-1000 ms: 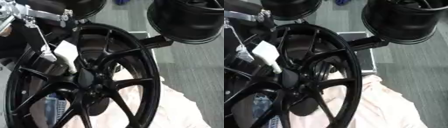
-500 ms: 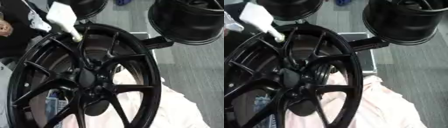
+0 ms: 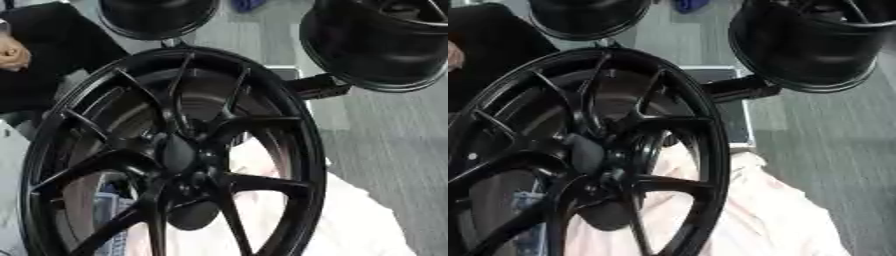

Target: Pull the pin out of the wheel hub.

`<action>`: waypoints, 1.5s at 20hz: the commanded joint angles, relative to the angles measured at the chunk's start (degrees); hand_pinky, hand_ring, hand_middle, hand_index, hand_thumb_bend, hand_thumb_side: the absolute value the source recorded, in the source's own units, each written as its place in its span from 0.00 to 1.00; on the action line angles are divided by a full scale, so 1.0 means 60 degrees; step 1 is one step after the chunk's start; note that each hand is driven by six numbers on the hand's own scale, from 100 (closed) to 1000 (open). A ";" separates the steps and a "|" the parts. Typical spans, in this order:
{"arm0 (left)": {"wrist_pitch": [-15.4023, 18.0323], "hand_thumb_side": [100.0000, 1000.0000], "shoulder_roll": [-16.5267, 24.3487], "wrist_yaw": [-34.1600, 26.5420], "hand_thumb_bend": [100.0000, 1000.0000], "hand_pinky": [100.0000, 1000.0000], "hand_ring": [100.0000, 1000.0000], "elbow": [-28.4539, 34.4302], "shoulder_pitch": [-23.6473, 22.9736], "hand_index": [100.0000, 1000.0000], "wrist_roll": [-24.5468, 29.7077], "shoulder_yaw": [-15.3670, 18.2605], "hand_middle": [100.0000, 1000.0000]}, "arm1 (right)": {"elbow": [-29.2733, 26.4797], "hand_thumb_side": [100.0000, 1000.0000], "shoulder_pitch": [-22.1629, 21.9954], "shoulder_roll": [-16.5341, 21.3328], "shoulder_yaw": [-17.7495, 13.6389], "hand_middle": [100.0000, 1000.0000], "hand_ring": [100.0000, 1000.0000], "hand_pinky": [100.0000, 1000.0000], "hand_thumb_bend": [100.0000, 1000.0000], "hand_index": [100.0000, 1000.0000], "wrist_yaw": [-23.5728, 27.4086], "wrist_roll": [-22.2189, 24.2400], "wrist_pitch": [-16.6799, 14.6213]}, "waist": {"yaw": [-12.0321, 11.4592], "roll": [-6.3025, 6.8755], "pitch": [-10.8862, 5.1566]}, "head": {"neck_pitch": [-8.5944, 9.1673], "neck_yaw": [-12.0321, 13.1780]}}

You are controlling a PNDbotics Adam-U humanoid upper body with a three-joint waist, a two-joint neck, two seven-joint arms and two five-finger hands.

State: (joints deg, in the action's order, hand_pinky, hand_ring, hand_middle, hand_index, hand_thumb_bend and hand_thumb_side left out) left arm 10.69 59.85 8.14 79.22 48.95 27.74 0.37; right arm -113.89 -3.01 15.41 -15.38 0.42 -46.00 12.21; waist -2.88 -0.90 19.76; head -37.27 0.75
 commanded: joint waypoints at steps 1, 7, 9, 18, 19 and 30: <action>0.0244 0.00 0.0584 -0.0142 0.50 0.90 0.82 -0.0267 -0.0203 0.86 0.0430 0.0331 0.80 | -0.0118 0.41 0.0043 0.0141 -0.0107 0.51 0.57 0.40 0.00 0.71 -0.0048 -0.0042 0.0004 | -0.0017 0.0011 -0.0227 | 0.0084 0.0005; 0.0460 0.00 0.0582 0.0092 0.50 0.91 0.85 -0.0423 -0.0455 0.89 0.0687 0.0435 0.87 | -0.0118 0.41 0.0037 0.0121 -0.0116 0.51 0.57 0.40 0.00 0.71 -0.0050 -0.0044 0.0006 | -0.0041 -0.0018 -0.0250 | 0.0031 0.0022; 0.0428 0.00 0.0579 0.0118 0.47 0.90 0.83 -0.0471 -0.0452 0.87 0.0620 0.0463 0.84 | -0.0118 0.41 0.0033 0.0107 -0.0122 0.51 0.57 0.40 0.00 0.71 -0.0043 -0.0058 0.0006 | -0.0049 -0.0019 -0.0244 | 0.0034 0.0027; 0.0187 0.00 0.0423 -0.0230 0.25 0.82 0.70 -0.0164 -0.0349 0.69 -0.0750 0.0600 0.62 | -0.0118 0.41 0.0045 0.0061 -0.0124 0.51 0.57 0.40 0.00 0.71 -0.0014 -0.0086 -0.0006 | -0.0047 -0.0036 -0.0182 | 0.0011 0.0036; 0.0166 0.00 0.0397 -0.0336 0.22 0.80 0.68 0.0032 -0.0355 0.67 -0.1041 0.0576 0.59 | -0.0118 0.41 0.0043 0.0057 -0.0122 0.51 0.57 0.40 0.00 0.71 -0.0010 -0.0085 -0.0005 | -0.0039 -0.0043 -0.0178 | 0.0008 0.0039; -0.0454 0.00 0.0441 -0.1256 0.26 0.75 0.61 0.4166 -0.0918 0.64 -0.2913 -0.0405 0.54 | -0.0118 0.41 0.0082 0.0109 -0.0071 0.51 0.57 0.40 0.00 0.71 -0.0024 -0.0025 -0.0021 | 0.0043 -0.0074 -0.0162 | 0.0079 0.0136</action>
State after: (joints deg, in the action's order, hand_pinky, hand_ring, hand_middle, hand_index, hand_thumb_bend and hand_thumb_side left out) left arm 8.53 60.38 0.54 100.97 42.95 10.63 -1.91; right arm -113.89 -2.58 14.88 -15.51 0.38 -46.26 12.21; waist -2.65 -1.50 19.78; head -37.26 1.35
